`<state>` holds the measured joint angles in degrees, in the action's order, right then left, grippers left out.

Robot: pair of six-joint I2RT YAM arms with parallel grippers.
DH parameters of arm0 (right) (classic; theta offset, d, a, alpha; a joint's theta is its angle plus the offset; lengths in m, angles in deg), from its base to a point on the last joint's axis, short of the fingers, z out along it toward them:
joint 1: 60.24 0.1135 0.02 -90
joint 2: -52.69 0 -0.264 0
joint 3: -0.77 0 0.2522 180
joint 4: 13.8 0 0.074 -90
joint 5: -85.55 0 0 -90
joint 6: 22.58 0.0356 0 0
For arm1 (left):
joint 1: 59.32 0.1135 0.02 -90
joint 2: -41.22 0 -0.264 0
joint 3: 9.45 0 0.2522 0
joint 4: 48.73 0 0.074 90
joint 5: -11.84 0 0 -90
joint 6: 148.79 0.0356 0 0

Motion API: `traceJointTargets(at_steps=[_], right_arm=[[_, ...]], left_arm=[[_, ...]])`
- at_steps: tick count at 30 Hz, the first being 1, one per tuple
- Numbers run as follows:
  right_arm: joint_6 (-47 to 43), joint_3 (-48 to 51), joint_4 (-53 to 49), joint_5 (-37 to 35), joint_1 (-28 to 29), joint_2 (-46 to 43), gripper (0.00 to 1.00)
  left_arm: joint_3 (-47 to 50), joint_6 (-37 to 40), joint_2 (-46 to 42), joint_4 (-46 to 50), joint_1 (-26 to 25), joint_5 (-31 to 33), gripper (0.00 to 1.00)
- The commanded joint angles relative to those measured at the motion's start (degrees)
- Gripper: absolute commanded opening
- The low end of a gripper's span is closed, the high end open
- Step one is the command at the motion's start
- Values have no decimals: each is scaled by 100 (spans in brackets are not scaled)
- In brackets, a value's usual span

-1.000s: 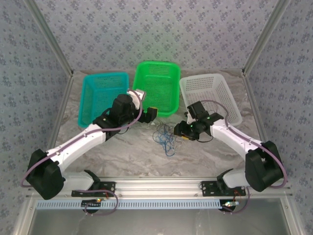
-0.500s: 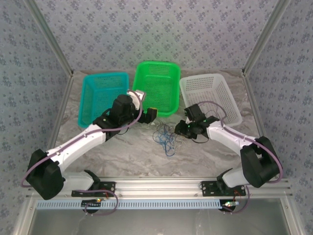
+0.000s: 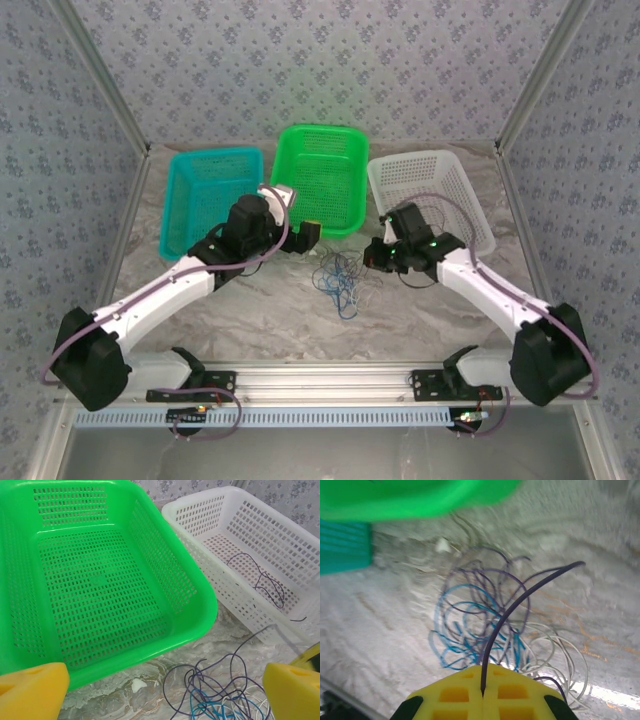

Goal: Untangle the cables

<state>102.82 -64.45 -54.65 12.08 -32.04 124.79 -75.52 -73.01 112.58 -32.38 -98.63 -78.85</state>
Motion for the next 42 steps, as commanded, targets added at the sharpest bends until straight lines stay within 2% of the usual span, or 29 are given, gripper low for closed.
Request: traceJointTargets(at_steps=[1, 4, 9, 15, 19, 24, 32, 34, 39, 42], right_arm=[[-661, -536, -552, 740, -254, -455, 0], [-904, -1013, -707, 1381, -369, -664, 0], [-1274, -1995, -1288, 1909, -369, -653, 0], [-1308, -2928, -1308, 2798, -421, -470, 0], [-1282, -3407, -1372, 3421, -404, -216, 0], [-1177, -3529, -1260, 3451, -421, -200, 0], [-685, -3957, -448, 4038, -395, -182, 0], [-583, -4289, -309, 4183, -390, -119, 0], [-651, -5346, -578, 4236, -382, 121, 0], [-737, -6171, -846, 4242, -411, 326, 0]], left_arm=[[64, 42, -130, -271, 35, -167, 99], [99, 71, -124, -389, 29, -324, 99], [75, 260, -66, -750, 27, -954, 100], [-125, 534, 194, -1069, -86, -1640, 99], [-230, 759, 357, -1368, -306, -1714, 100], [-259, 766, 564, -1958, -514, -1827, 99], [-670, 727, 1138, -2320, -757, -2122, 99], [-801, 727, 1354, -2299, -810, -2155, 97], [-1050, 632, 1828, -1865, -821, -2161, 82], [-915, 500, 1862, -1930, -823, -2187, 82]])
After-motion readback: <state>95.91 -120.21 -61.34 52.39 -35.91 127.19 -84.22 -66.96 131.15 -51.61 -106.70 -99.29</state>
